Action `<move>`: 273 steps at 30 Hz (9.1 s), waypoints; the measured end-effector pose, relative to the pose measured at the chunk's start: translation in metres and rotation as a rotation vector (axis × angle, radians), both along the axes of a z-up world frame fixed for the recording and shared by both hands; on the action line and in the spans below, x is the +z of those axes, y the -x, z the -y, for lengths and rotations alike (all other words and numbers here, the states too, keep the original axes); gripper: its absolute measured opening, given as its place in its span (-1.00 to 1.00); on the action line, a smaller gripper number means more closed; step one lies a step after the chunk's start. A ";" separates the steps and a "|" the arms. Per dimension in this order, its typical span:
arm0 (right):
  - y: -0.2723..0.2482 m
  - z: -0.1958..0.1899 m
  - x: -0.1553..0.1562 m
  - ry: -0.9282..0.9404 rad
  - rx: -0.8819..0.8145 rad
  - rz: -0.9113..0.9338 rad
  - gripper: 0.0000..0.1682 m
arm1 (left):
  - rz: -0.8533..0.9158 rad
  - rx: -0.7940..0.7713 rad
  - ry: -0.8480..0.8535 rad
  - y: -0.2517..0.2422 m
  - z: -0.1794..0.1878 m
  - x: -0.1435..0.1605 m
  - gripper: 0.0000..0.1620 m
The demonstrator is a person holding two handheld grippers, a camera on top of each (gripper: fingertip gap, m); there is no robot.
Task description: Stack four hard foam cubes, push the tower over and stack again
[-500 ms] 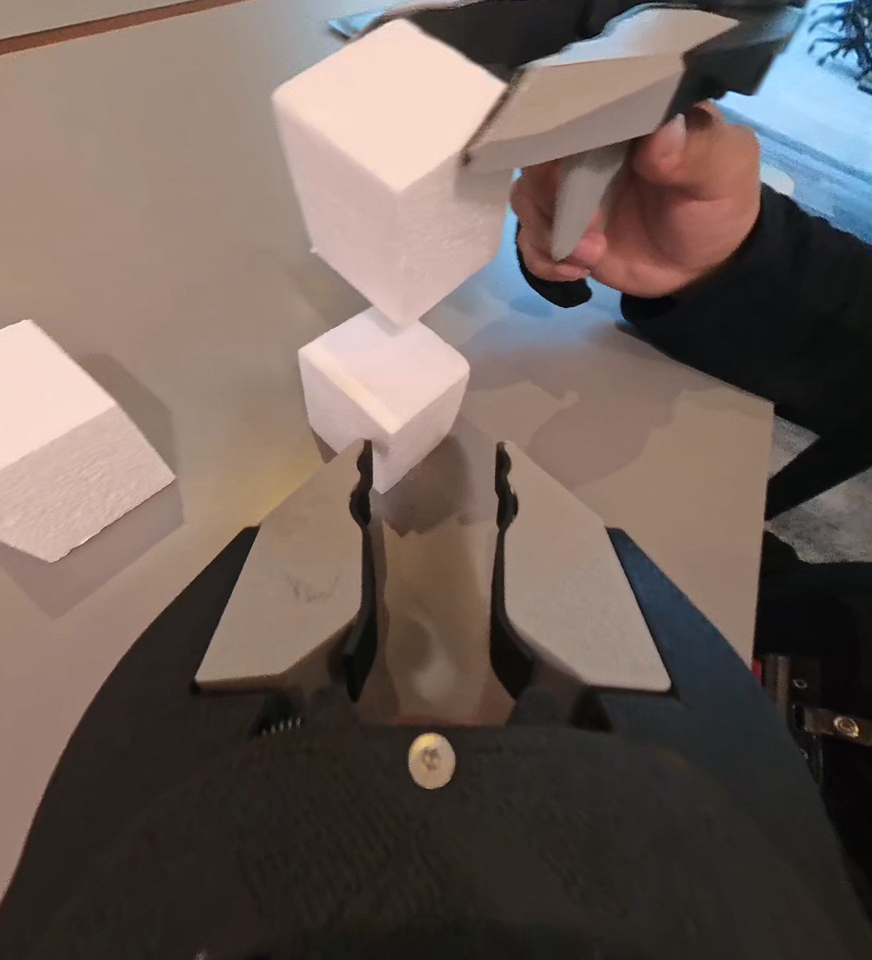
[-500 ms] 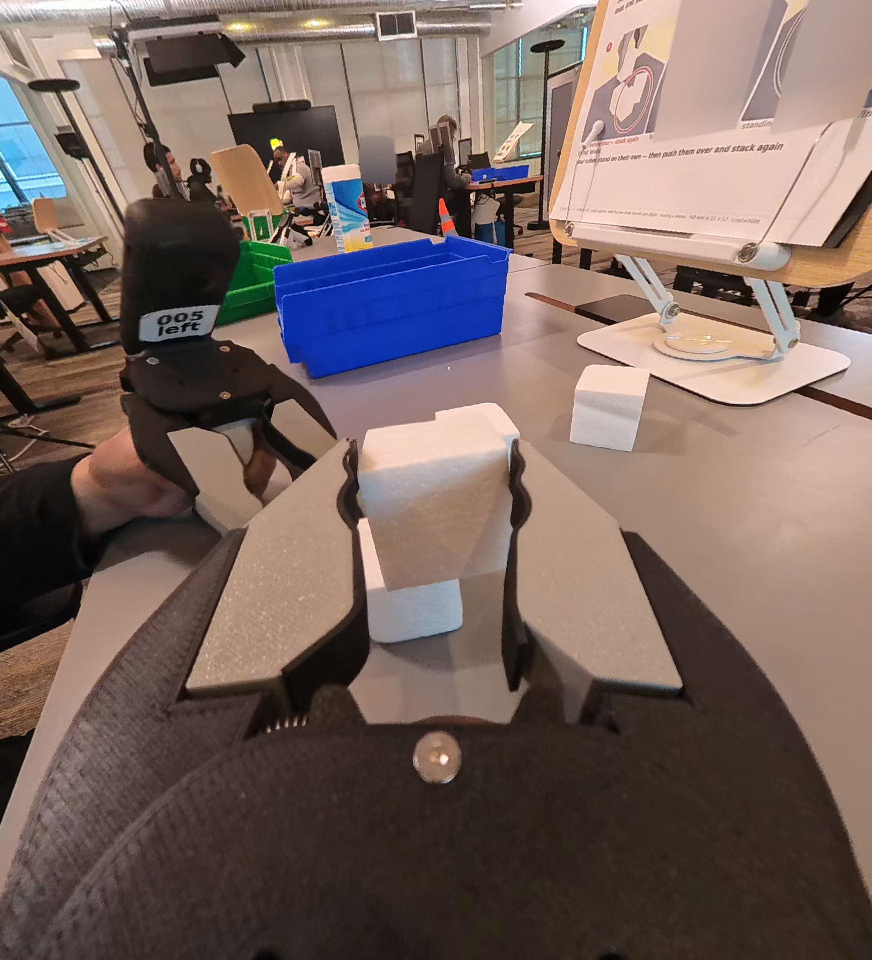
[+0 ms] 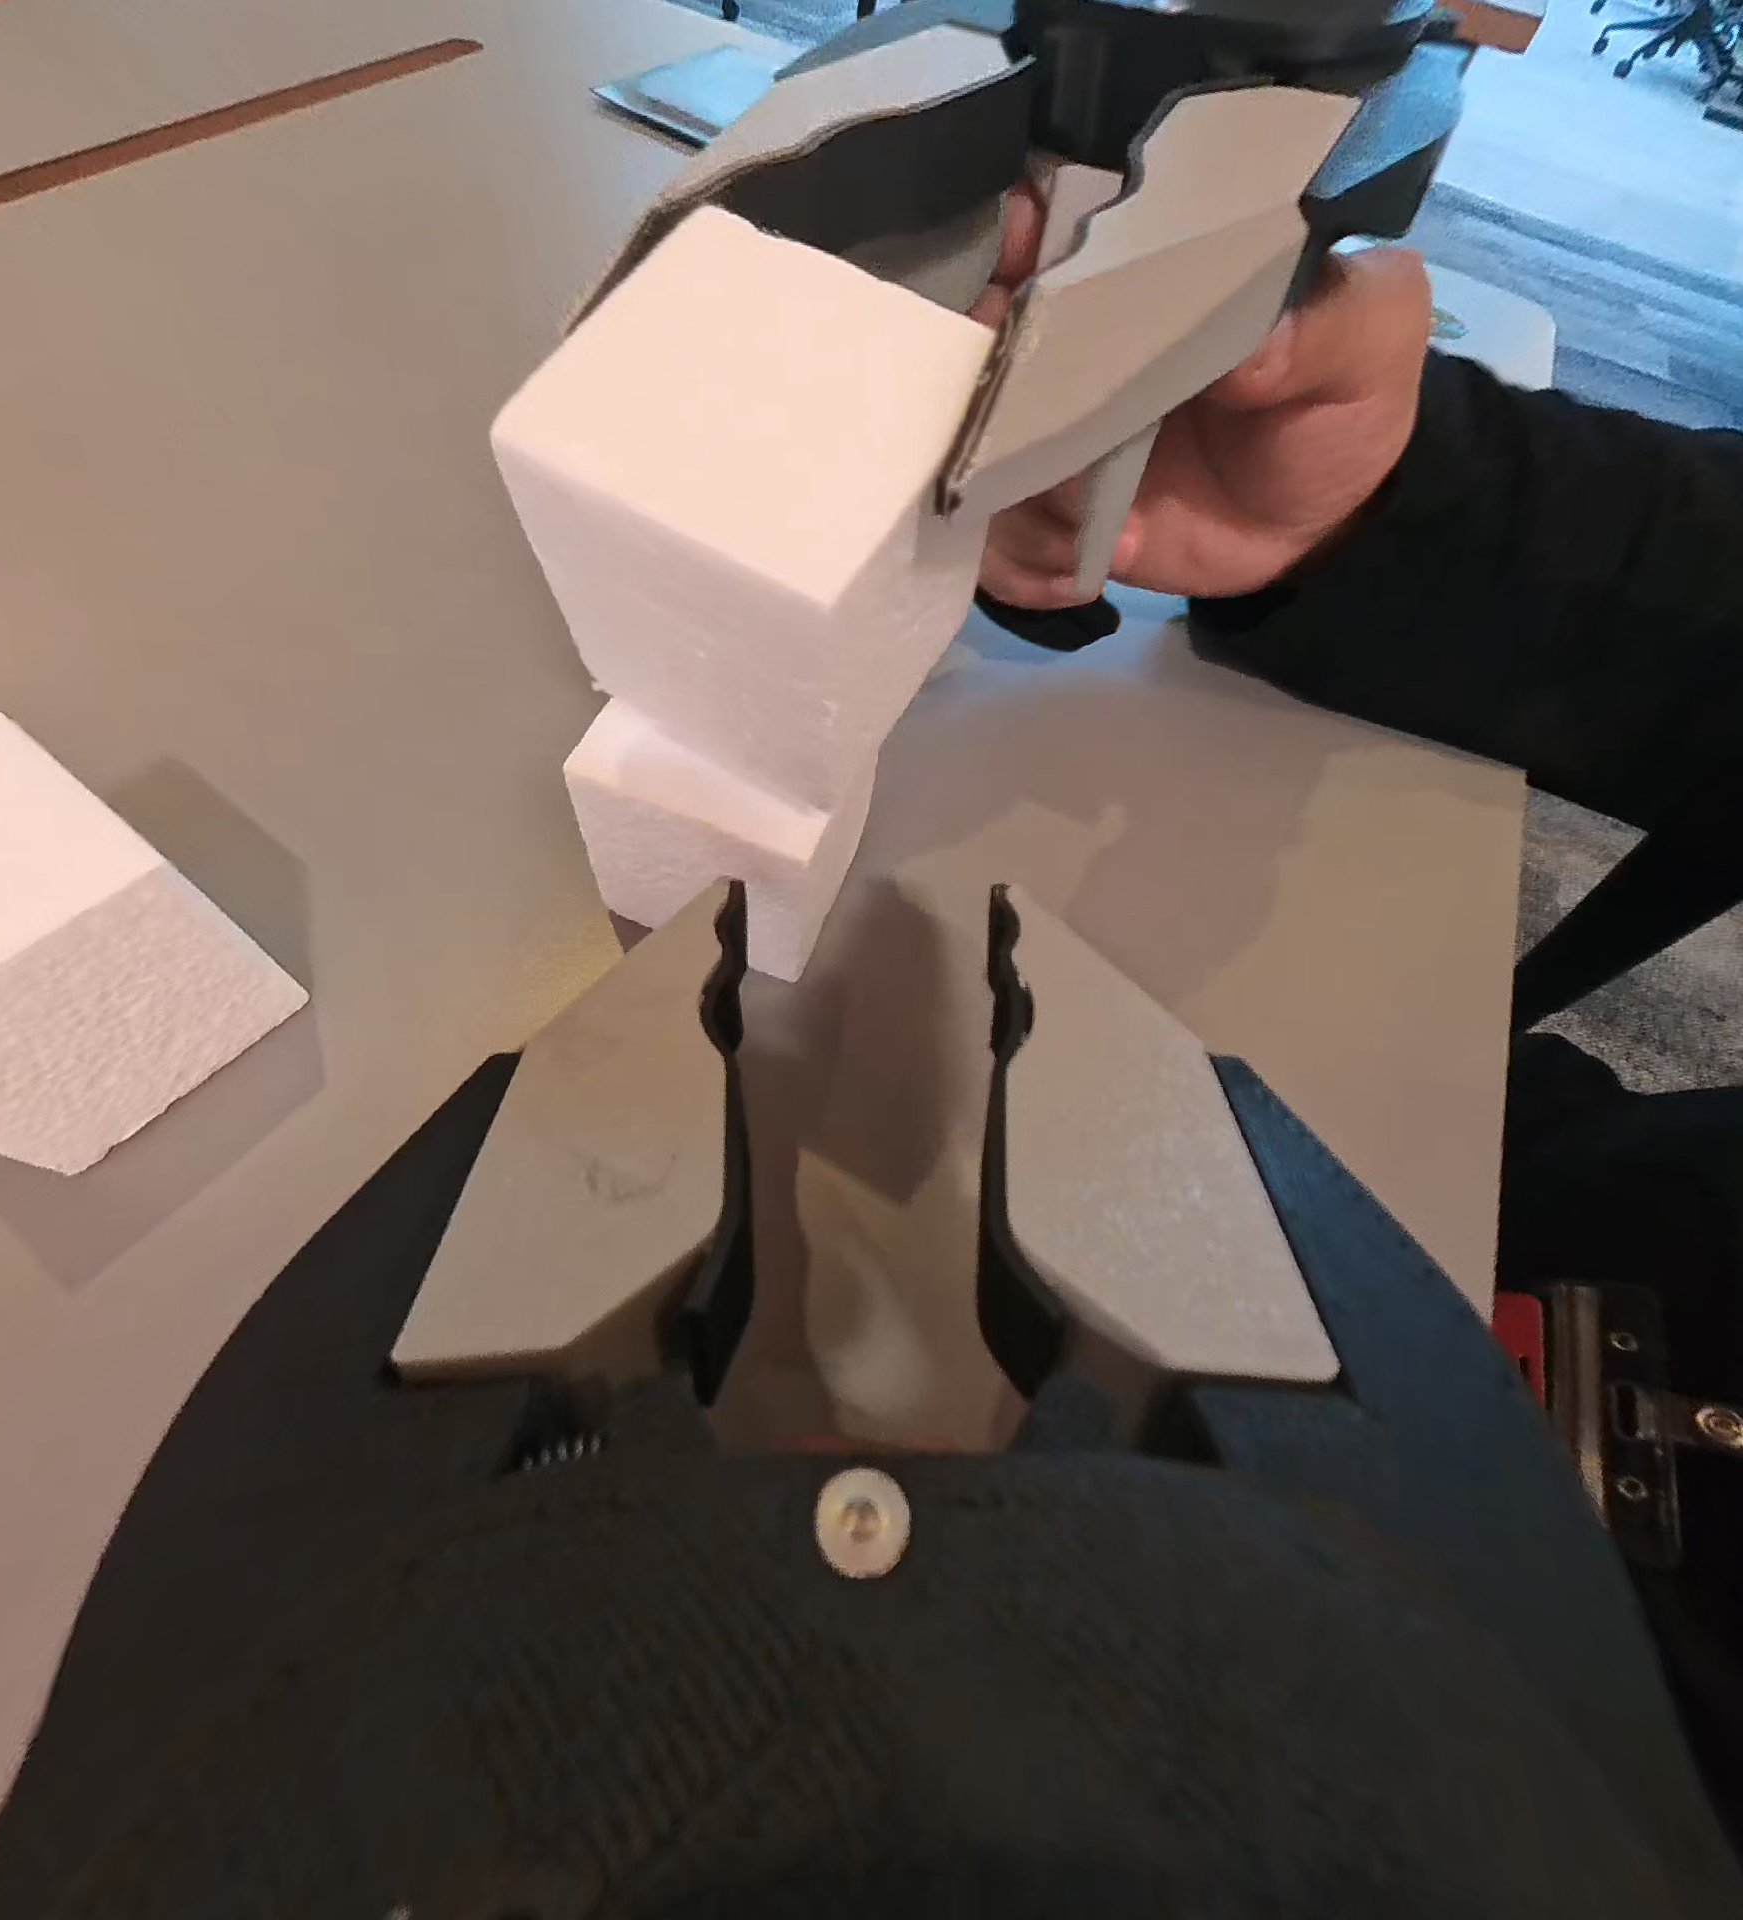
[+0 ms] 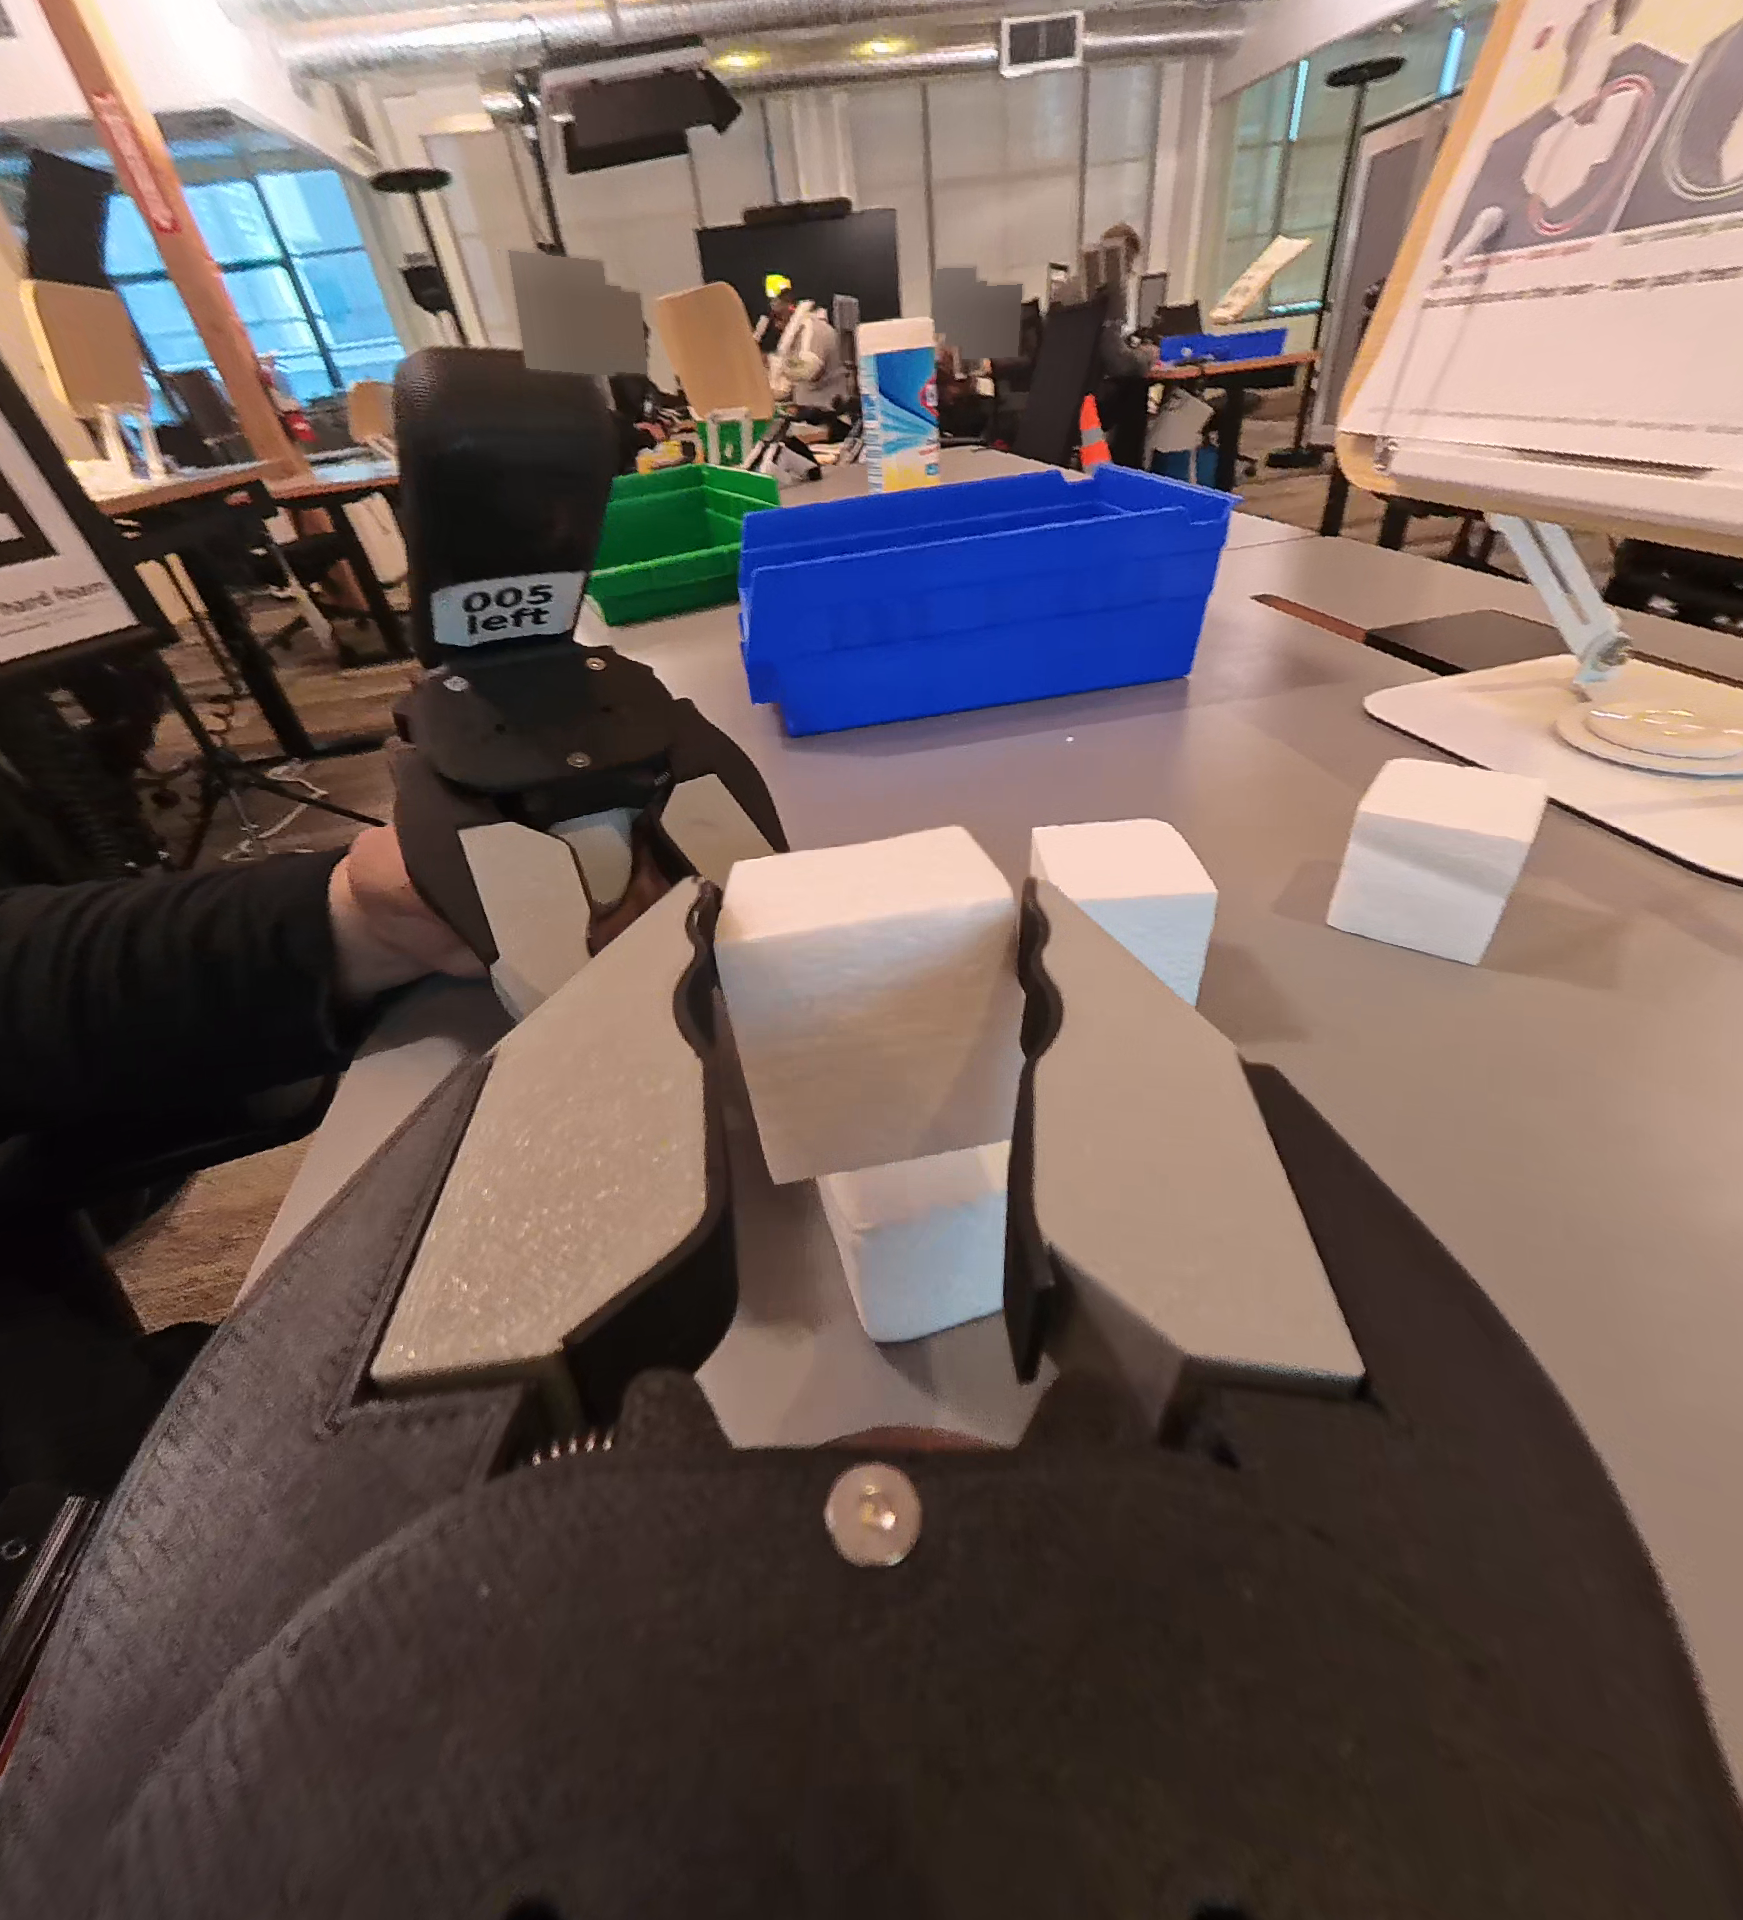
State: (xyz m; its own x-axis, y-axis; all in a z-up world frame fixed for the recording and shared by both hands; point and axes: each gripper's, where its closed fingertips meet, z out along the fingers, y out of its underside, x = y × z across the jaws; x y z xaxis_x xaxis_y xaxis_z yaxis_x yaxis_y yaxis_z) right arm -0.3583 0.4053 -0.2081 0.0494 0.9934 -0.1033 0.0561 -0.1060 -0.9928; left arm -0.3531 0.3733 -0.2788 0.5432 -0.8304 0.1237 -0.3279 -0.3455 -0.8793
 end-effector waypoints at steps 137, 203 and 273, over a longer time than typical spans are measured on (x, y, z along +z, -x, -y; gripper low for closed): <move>0.005 -0.002 -0.006 -0.021 0.051 0.012 -0.33 | -0.155 -0.060 -0.105 -0.024 0.012 -0.011 -0.85; -0.003 -0.003 -0.002 -0.012 -0.037 0.009 -0.07 | -0.041 -0.167 -0.126 -0.031 0.032 0.010 -0.62; 0.001 0.061 0.043 -0.207 0.154 -0.113 -0.39 | -0.051 -0.482 -0.274 -0.010 0.031 0.095 -0.28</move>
